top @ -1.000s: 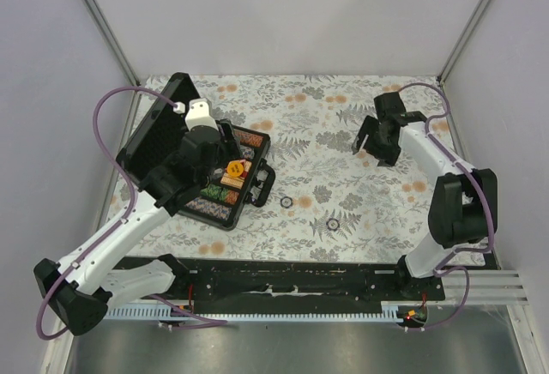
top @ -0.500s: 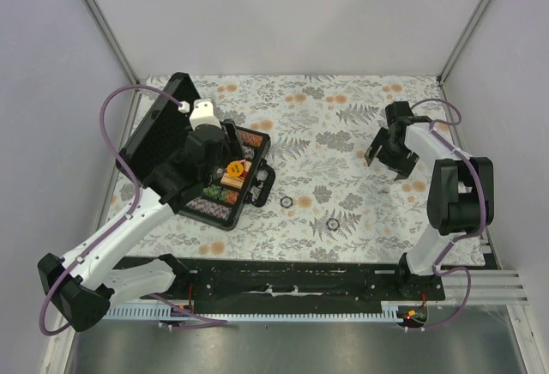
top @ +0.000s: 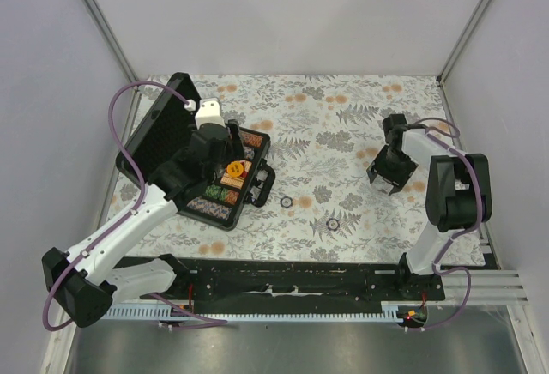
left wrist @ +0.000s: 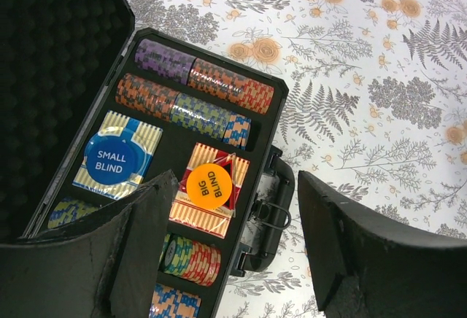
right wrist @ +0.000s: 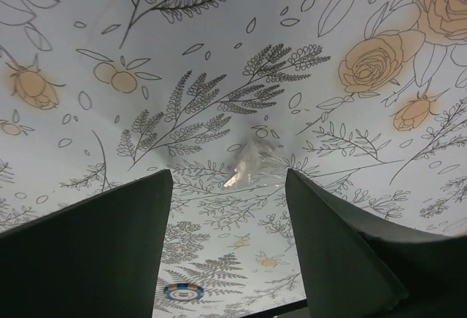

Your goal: Pack up texas hold em set

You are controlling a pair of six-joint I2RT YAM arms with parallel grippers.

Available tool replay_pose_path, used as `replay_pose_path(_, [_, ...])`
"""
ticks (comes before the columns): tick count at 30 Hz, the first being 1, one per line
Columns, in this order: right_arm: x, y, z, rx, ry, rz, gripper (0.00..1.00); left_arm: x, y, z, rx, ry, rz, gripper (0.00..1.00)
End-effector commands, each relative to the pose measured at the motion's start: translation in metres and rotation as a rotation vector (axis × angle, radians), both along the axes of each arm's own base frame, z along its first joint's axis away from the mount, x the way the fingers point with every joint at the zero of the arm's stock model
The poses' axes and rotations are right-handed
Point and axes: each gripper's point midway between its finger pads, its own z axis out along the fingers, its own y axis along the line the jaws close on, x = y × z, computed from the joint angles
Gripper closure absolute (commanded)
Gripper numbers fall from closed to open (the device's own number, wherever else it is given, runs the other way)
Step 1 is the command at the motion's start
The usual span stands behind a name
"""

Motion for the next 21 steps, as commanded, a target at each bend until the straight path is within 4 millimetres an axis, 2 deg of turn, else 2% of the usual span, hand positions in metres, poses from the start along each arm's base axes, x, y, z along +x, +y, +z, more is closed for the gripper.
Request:
replay_pose_path(1, [-0.016,-0.002,-0.013,-0.007,0.057,-0.046,0.31,0.008,0.004,0.024,-0.001,-0.074,0.019,0.24])
replay_pose_path(4, [-0.015,-0.003,-0.017,-0.012,0.044,-0.041,0.42,0.009,0.004,0.028,0.002,-0.080,0.016,0.24])
replay_pose_path(10, [-0.004,-0.006,-0.009,-0.024,-0.041,-0.008,0.82,0.012,-0.004,0.040,0.000,-0.083,-0.018,0.24])
replay_pose_path(12, [0.003,-0.003,-0.002,-0.014,-0.080,0.009,0.92,0.012,-0.005,0.042,-0.003,-0.081,-0.025,0.24])
replay_pose_path(18, [0.027,0.020,0.031,0.005,-0.201,0.090,0.98,0.006,-0.001,0.044,-0.014,-0.086,-0.022,0.24])
replay_pose_path(21, [0.042,0.048,0.049,0.033,-0.262,0.167,0.99,0.003,0.003,0.046,-0.014,-0.090,-0.016,0.24])
